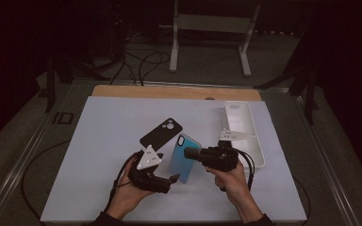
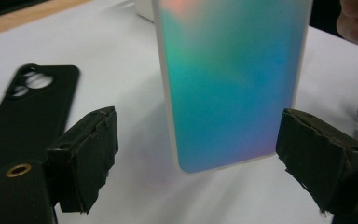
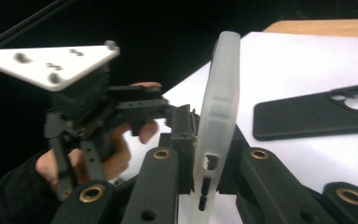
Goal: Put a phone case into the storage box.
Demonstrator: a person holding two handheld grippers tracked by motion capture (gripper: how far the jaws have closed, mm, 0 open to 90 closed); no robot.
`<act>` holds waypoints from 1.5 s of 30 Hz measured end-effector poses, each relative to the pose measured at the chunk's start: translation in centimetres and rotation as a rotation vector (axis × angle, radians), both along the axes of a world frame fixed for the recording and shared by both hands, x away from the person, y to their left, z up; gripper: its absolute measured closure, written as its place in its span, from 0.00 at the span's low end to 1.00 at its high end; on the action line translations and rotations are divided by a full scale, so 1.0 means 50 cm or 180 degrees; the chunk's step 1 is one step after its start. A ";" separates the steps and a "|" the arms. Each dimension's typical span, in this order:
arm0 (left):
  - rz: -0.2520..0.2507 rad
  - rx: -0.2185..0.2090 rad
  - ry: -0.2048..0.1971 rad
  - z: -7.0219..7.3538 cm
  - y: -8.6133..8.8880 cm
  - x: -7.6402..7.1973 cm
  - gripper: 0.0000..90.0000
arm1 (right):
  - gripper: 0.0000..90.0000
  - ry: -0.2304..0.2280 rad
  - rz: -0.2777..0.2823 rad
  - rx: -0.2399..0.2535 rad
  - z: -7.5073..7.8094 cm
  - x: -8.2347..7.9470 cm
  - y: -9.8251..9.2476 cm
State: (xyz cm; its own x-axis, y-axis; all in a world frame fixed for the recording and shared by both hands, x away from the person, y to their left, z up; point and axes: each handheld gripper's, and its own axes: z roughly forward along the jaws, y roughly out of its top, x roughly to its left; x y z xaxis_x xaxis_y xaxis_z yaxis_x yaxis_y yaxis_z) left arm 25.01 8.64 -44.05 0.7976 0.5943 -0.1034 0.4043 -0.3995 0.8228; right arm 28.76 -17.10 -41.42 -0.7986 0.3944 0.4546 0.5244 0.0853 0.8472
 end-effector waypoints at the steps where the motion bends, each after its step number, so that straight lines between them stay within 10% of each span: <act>1: -0.0041 -0.0039 0.0033 -0.001 0.000 0.001 0.15 | 0.91 -0.0011 0.0035 0.0017 0.002 -0.002 0.000; 15: -0.0622 -0.0535 0.0276 -0.002 0.010 0.004 0.39 | 0.91 -0.0242 0.0441 0.0212 0.020 -0.019 0.011; 33: -0.0805 -0.0622 0.0257 -0.004 0.019 -0.001 0.66 | 0.89 -0.0392 0.0497 0.0202 0.019 -0.018 -0.004; 45: -0.0784 -0.0524 0.0093 0.000 0.012 -0.011 0.89 | 0.51 -0.0584 0.0301 -0.0222 0.026 -0.029 0.007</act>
State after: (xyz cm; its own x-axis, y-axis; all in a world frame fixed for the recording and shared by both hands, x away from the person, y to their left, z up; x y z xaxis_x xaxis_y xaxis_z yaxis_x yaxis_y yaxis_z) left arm 24.44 9.27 -44.05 0.9109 0.3566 -0.2073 0.3362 -0.3507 0.8741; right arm 27.30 -16.74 -40.11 -0.9004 0.3392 0.2726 0.3489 0.1885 0.9180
